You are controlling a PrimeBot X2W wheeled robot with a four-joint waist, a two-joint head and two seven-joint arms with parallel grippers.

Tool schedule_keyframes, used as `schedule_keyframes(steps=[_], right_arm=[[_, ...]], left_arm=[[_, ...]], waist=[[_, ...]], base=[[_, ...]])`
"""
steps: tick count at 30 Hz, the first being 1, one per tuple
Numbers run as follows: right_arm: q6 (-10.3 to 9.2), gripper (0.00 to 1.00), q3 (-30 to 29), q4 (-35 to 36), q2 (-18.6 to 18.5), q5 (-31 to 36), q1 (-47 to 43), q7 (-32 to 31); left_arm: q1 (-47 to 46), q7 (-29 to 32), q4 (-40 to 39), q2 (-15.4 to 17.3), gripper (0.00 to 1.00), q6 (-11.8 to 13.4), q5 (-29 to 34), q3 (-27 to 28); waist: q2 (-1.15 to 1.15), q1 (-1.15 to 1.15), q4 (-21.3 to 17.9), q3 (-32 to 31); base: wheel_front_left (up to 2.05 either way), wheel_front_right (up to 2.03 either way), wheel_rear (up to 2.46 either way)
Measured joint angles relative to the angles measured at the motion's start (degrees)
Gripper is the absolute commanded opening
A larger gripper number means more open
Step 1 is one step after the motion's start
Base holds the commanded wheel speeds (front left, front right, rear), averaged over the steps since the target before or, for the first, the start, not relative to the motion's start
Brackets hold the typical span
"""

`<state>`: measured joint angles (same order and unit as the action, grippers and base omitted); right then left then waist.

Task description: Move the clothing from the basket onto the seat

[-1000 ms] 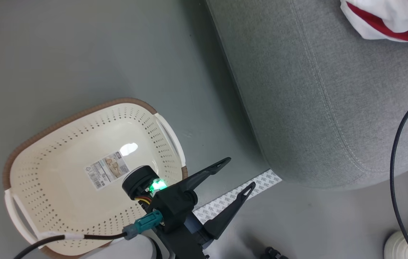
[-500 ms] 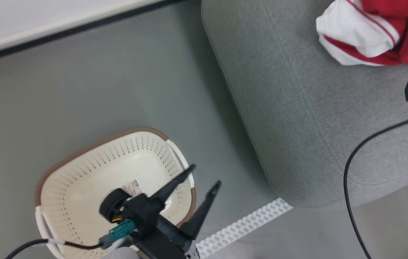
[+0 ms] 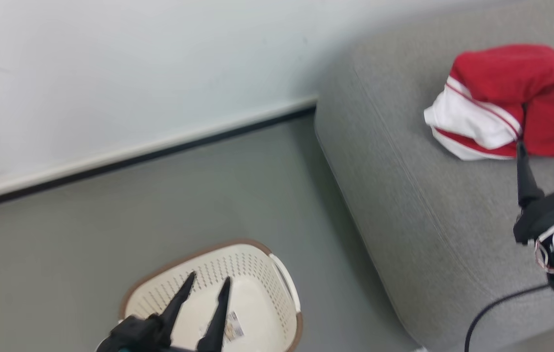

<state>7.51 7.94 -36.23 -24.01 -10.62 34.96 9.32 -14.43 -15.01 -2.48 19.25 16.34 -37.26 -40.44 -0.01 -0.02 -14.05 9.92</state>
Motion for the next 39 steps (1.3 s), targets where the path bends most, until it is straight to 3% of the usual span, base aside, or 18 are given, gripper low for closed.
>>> schedule_keyframes(steps=[5, 15, 22, 25, 29, 39], right_arm=[[0.0, 1.0, -1.1, 10.2, 1.3, -2.2, -8.6, -1.3], [0.0, 1.0, -5.8, 24.9, 10.5, -1.1, -24.8, -2.8], [-0.01, 1.0, -8.2, 30.1, 18.3, 2.4, -33.9, -1.6], [-0.01, 1.0, -7.3, 30.7, 19.5, 3.5, -35.5, -1.4], [-0.01, 1.0, -5.8, 31.6, 20.7, 4.7, -38.1, -0.4], [-0.01, 1.0, -3.1, 31.6, 21.1, 5.0, -40.1, 0.2]], left_arm=[[5.6, 0.0, 0.2, -0.8, 1.0, 1.7, 3.0, 8.3], [12.3, -0.1, 1.0, -3.8, 1.0, 2.1, 8.0, 21.4], [15.5, -0.1, 1.5, -5.5, 1.0, -1.6, 11.5, 26.1], [16.3, -0.1, 1.9, -6.0, 1.0, -2.9, 12.3, 27.2], [16.9, -0.1, 2.2, -6.7, 1.0, -6.6, 14.6, 28.6], [20.6, -0.1, 3.9, -10.1, 1.0, -11.7, 17.8, 34.2]], waist=[[-0.01, 0.0, 3.3, -5.1], [0.0, 0.02, 11.6, -10.4], [0.0, 0.02, 16.1, -12.8], [0.0, 0.02, 16.9, -13.4], [0.01, 0.01, 17.8, -14.5], [0.01, 0.02, 17.2, -15.6]], base=[[0.0, 0.0, 0.0], [0.0, 0.0, 0.0], [0.0, 0.0, 0.0], [0.0, 0.0, 0.0], [0.0, 0.0, 0.0], [0.0, 0.0, 0.0]])
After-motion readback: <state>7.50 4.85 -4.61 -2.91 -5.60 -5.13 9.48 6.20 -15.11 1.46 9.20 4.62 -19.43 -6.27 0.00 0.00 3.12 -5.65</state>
